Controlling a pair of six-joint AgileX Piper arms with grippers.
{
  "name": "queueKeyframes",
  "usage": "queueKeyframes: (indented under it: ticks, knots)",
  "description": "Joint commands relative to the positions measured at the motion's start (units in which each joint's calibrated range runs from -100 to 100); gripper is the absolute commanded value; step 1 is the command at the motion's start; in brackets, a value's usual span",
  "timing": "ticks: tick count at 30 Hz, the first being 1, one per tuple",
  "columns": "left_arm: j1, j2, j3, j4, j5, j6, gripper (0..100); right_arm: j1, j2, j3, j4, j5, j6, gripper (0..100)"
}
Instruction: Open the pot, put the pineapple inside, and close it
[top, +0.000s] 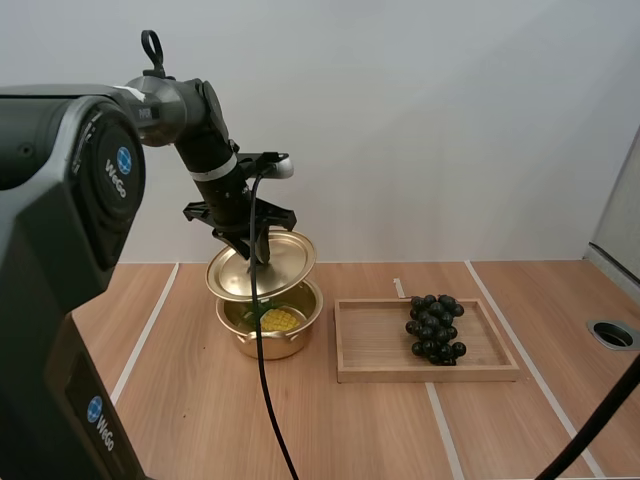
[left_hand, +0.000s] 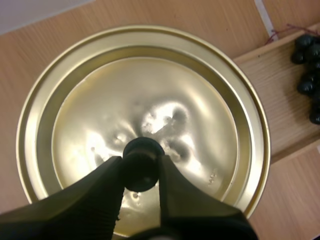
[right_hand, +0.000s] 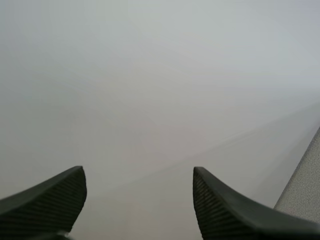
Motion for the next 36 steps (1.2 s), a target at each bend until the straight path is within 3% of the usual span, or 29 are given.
queueKeyframes:
  ticks: [1, 18, 21, 28, 36]
  knots:
    - [0.05, -0.36, 2.32, -0.32, 0.0, 0.9, 0, -0.23, -0.52, -0.09, -0.72, -0.37, 0.05, 100]
    - [-0.13, -0.36, 7.19, 0.07, -6.53, 4.84, 0, -0.23, -0.52, -0.09, -0.72, -0.37, 0.05, 100]
    - [-0.8, -0.36, 7.19, 0.07, -7.32, 5.75, 0, -0.23, -0.52, -0.09, -0.72, -0.37, 0.05, 100]
    - [-4.57, -0.36, 7.19, 3.9, -12.15, 4.77, 0, -0.23, -0.39, -0.09, -0.72, -0.37, 0.05, 100]
    - [-4.58, -0.36, 7.19, 10.76, -12.8, 2.27, 0, -0.23, -0.4, -0.09, -0.93, 0.21, 0.05, 100]
